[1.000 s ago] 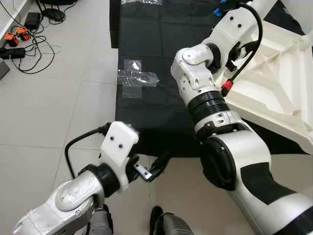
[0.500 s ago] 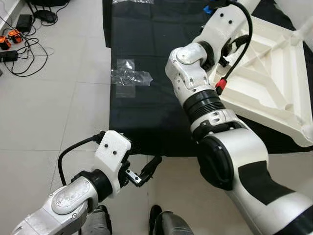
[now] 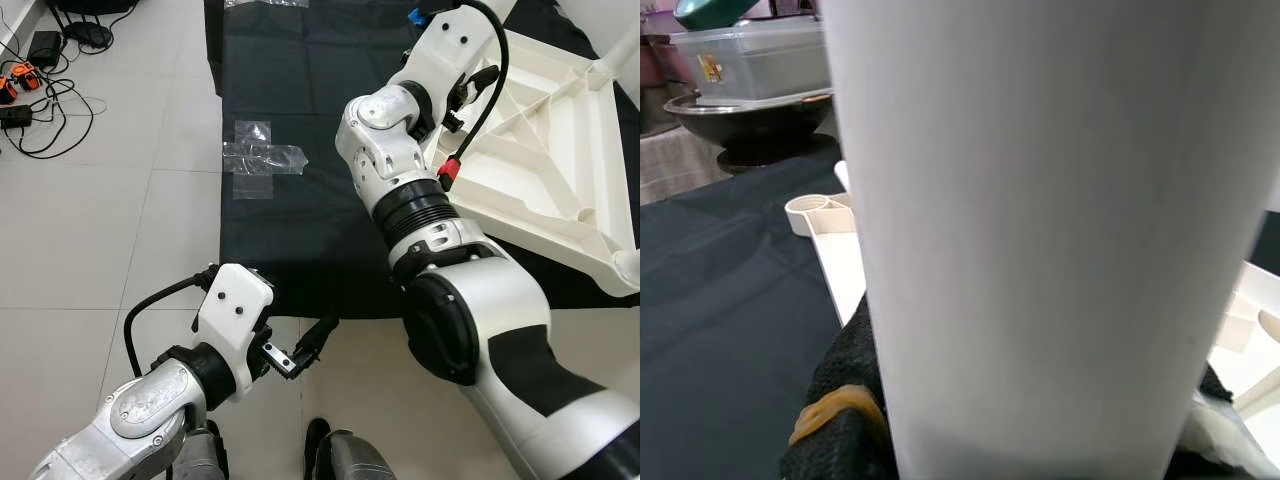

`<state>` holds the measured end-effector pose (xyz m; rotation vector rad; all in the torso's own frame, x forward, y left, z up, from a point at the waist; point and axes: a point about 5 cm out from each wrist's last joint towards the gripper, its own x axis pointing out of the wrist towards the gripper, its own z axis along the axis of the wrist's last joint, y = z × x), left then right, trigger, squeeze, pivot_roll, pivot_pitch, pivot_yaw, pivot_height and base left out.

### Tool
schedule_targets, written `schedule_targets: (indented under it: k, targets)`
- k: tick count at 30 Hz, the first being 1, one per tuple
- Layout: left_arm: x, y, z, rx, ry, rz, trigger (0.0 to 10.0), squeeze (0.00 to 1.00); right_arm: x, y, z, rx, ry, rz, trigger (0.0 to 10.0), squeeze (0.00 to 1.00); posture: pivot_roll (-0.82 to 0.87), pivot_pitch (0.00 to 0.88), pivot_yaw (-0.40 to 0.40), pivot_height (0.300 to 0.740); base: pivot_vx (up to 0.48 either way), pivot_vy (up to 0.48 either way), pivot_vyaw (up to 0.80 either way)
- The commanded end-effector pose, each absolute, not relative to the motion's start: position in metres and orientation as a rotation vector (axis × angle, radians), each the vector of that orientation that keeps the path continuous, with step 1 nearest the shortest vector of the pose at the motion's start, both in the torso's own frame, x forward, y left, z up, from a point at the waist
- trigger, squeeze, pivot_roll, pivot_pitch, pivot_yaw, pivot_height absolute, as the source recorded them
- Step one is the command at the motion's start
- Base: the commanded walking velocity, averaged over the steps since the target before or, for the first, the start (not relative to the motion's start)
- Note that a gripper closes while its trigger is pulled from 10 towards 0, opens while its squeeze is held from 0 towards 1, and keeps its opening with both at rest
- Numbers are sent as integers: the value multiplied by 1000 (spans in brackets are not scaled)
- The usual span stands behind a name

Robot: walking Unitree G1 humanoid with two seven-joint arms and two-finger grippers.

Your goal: Building children table

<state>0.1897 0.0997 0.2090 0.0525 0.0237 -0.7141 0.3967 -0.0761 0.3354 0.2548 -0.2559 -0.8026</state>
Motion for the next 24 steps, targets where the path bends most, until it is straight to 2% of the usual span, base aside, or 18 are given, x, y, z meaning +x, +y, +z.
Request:
schedule_targets:
  k: [1,10,11,12,17,18,19,24]
  targets:
    - [185,97,209,48,20,-732,10000,0,401,-76,271,200,40,-817,10000,0,97,341,-155,740,0,0,0]
    - [185,97,208,53,19,-731,10000,0,402,-77,274,221,36,-805,10000,0,95,339,-159,740,0,0,0]
    - [185,97,208,53,18,-731,10000,0,402,-76,274,224,36,-801,10000,55,91,339,-161,740,0,0,0]
    - [185,96,208,50,17,-731,10000,0,402,-76,274,231,35,-798,10000,1000,91,339,-161,740,0,0,0]
    - [184,96,208,51,17,-731,10000,0,403,-75,274,238,31,-787,10000,1000,91,339,-161,740,0,0,0]
    - [184,96,208,50,17,-730,10000,0,402,-75,274,238,31,-786,10000,47,91,339,-161,740,0,0,0]
    - [184,96,207,50,18,-729,10000,0,402,-75,273,237,30,-787,10000,0,91,339,-161,740,0,0,0]
    - [183,95,207,49,18,-730,10000,0,402,-74,273,239,24,-791,10000,0,89,335,-163,740,0,0,0]
